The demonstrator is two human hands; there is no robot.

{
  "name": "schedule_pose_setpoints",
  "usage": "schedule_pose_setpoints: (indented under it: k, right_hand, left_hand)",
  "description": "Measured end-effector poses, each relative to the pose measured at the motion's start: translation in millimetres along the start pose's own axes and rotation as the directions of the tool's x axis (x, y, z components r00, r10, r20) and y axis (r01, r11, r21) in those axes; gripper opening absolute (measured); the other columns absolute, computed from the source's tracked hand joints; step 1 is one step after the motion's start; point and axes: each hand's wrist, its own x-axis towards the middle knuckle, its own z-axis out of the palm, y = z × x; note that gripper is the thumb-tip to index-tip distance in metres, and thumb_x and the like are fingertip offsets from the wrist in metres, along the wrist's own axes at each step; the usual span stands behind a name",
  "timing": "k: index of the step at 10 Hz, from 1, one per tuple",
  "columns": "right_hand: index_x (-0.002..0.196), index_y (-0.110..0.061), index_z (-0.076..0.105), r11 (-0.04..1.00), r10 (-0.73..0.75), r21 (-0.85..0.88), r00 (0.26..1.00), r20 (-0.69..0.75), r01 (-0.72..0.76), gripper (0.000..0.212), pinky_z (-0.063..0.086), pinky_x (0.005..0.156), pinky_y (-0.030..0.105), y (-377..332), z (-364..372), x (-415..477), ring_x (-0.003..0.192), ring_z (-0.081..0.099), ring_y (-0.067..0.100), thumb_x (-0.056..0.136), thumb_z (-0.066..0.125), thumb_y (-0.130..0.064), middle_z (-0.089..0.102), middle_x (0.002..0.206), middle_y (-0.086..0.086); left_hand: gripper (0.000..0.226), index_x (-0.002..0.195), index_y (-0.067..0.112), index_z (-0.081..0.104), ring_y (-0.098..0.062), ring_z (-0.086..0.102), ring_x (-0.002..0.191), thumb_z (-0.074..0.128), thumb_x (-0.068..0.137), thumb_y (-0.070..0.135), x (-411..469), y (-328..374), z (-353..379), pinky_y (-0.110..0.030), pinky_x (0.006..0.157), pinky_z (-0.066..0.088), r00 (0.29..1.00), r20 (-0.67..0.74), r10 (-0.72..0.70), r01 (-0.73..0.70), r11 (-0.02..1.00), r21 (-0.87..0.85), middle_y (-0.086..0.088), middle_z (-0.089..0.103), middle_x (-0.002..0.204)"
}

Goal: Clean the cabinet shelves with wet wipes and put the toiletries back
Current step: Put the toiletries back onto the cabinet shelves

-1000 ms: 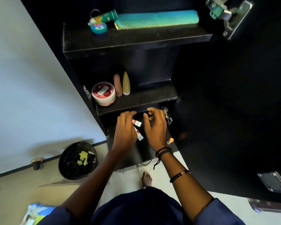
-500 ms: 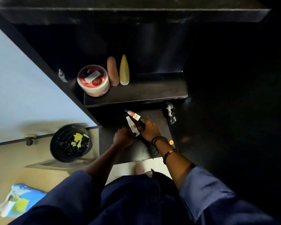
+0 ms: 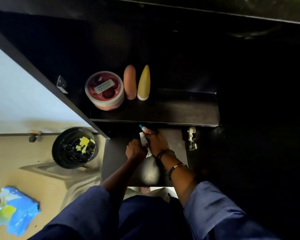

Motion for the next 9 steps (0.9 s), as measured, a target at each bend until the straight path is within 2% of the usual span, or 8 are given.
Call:
schedule_pose_setpoints:
  k: [2, 3, 4, 5, 6, 7, 8, 9]
  right_hand:
    - [0.126, -0.015, 0.058, 0.996, 0.042, 0.076, 0.999, 0.025, -0.044, 0.037, 0.032, 0.100, 0.024, 4, 5, -22, 0.125, 0.046, 0.023, 0.091, 0.048, -0.009, 0.052, 0.132, 0.008]
    - [0.120, -0.016, 0.063, 0.961, 0.104, 0.257, 0.994, -0.016, -0.097, 0.036, 0.041, 0.097, 0.027, 3, 12, -36, 0.118, 0.055, 0.026, 0.085, 0.059, -0.008, 0.058, 0.127, 0.009]
    - [0.107, -0.017, 0.069, 0.934, 0.132, 0.342, 0.990, -0.060, -0.103, 0.024, 0.047, 0.088, 0.025, 1, 15, -37, 0.107, 0.062, 0.026, 0.084, 0.062, -0.014, 0.068, 0.115, 0.007]
    - [0.097, -0.020, 0.071, 0.914, 0.158, 0.383, 0.987, -0.029, -0.135, 0.015, 0.041, 0.076, 0.015, -2, 16, -41, 0.099, 0.066, 0.017, 0.084, 0.064, -0.024, 0.073, 0.101, -0.002]
    - [0.089, -0.019, 0.070, 0.895, 0.151, 0.430, 0.988, -0.043, -0.118, 0.014, 0.047, 0.076, 0.019, -6, 12, -47, 0.092, 0.069, 0.016, 0.081, 0.069, -0.030, 0.074, 0.092, -0.001]
    - [0.086, -0.023, 0.066, 0.831, 0.100, 0.554, 0.993, -0.057, -0.052, 0.015, 0.056, 0.082, 0.040, -20, 1, -65, 0.087, 0.071, 0.024, 0.072, 0.072, -0.022, 0.074, 0.088, 0.006]
    - [0.084, -0.029, 0.062, 0.798, 0.068, 0.602, 0.991, -0.116, 0.016, 0.020, 0.056, 0.078, 0.041, -31, -7, -83, 0.083, 0.070, 0.026, 0.065, 0.069, -0.027, 0.071, 0.083, 0.003]
    - [0.091, -0.031, 0.064, 0.753, 0.015, 0.649, 0.983, -0.185, 0.111, 0.024, 0.055, 0.078, 0.033, -48, -20, -105, 0.080, 0.067, 0.015, 0.071, 0.065, -0.017, 0.070, 0.084, -0.003]
  left_hand:
    - [0.042, 0.107, 0.005, 0.064, -0.035, 0.058, 0.112, 0.071, 0.078, 0.035, -6, -1, 5, -0.038, 0.084, 0.050, 1.000, 0.018, -0.015, 0.018, 0.989, -0.146, -0.017, 0.064, 0.116]
    - [0.037, 0.097, 0.004, 0.071, -0.032, 0.063, 0.105, 0.076, 0.074, 0.032, -3, -6, 11, -0.034, 0.084, 0.049, 0.998, 0.057, -0.032, 0.047, 0.958, -0.282, -0.018, 0.069, 0.105]
    - [0.032, 0.090, 0.007, 0.074, -0.027, 0.067, 0.096, 0.078, 0.070, 0.032, -1, -12, 14, -0.034, 0.080, 0.051, 0.995, 0.091, -0.051, 0.079, 0.935, -0.347, -0.016, 0.072, 0.095]
    - [0.012, 0.067, 0.012, 0.071, -0.021, 0.064, 0.080, 0.076, 0.059, 0.020, -4, -27, 23, -0.034, 0.074, 0.051, 0.988, 0.133, 0.083, 0.014, 0.798, -0.603, -0.008, 0.070, 0.073]
    - [0.011, 0.065, 0.012, 0.066, -0.019, 0.061, 0.074, 0.070, 0.064, 0.001, -15, -39, 22, -0.034, 0.073, 0.050, 0.970, 0.097, 0.223, -0.078, 0.662, -0.745, -0.005, 0.067, 0.069]
    - [0.019, 0.079, 0.007, 0.058, -0.021, 0.061, 0.077, 0.066, 0.075, -0.010, -34, -53, 6, -0.037, 0.075, 0.051, 0.963, 0.059, 0.264, -0.094, 0.532, -0.842, -0.011, 0.067, 0.077]
    - [0.022, 0.083, 0.009, 0.055, -0.024, 0.063, 0.081, 0.067, 0.076, -0.009, -49, -58, -14, -0.038, 0.074, 0.054, 0.969, 0.029, 0.246, -0.093, 0.467, -0.880, -0.013, 0.066, 0.081]
    - [0.024, 0.089, 0.008, 0.048, -0.025, 0.067, 0.082, 0.065, 0.082, -0.006, -75, -60, -48, -0.039, 0.069, 0.059, 0.971, -0.051, 0.235, -0.150, 0.424, -0.893, -0.020, 0.066, 0.091]
